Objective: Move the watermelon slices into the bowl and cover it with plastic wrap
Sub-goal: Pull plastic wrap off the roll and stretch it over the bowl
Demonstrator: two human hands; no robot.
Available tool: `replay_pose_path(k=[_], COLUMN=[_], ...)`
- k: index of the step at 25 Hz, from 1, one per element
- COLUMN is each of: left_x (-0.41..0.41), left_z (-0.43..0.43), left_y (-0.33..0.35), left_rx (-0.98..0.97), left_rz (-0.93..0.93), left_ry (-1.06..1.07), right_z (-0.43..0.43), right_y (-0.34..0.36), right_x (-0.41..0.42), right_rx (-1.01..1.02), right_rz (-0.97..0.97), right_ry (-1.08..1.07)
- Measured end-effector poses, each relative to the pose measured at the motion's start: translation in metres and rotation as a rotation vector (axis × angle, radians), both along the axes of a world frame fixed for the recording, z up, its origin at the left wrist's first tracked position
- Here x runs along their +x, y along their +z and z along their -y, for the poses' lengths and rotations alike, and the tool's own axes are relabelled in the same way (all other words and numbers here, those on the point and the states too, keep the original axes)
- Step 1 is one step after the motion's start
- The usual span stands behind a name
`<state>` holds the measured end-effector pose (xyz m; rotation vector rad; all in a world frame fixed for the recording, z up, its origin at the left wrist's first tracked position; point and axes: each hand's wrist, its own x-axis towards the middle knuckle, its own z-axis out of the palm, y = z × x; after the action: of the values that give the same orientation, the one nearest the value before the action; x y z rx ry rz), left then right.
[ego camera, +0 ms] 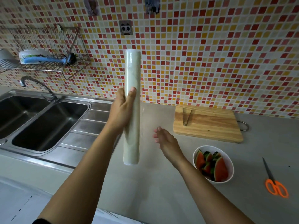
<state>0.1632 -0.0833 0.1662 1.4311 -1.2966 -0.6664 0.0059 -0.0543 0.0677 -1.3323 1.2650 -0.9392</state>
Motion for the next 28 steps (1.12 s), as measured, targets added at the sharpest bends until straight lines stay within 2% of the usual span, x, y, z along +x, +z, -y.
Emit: replay_pose_path(k=[3,7,13,16,18,20,24,25,28], left_x=[-0.019,-0.035,-0.034,-0.035,-0.036,-0.036,-0.032,-0.031,-0.03], left_z=[-0.011,-0.021,-0.016,-0.015,-0.014,-0.014,-0.014,-0.015,-0.015], left_y=[-0.013,-0.023,-0.029,-0.037,-0.042,-0.045,-0.048,-0.049,-0.05], left_rx=[0.057,0.092,0.101,0.068,0.086,0.129,0.252,0.262,0.23], left_rz=[0.036,-0.11,0.187,0.37,0.421,0.389,-0.064,-0.096,0.01], left_ry=[-0.055,-0.111,0.011,0.128,0.197,0.191,-0.031,-0.051,-0.037], right_z=[0.004,0.009,0.011,0.009,0.009,0.01,0.018,0.021,0.024], right_y=[0.019,0.032,0.029,0.026,0.023,0.019,0.017,0.017,0.012], right_x=[0.013,0.025,0.029,0.028,0.027,0.025,0.015,0.012,0.002], right_rx=[-0.096,-0.183,-0.349,-0.362,-0.358,-0.338,-0.315,-0.273,-0.106], right_rz=[0.255,0.227,0.123,0.087,0.077,0.082,0.09,0.091,0.15], right_ry=[-0.097,-0.117,-0.296,-0.335,-0.331,-0.335,-0.338,-0.324,-0.204])
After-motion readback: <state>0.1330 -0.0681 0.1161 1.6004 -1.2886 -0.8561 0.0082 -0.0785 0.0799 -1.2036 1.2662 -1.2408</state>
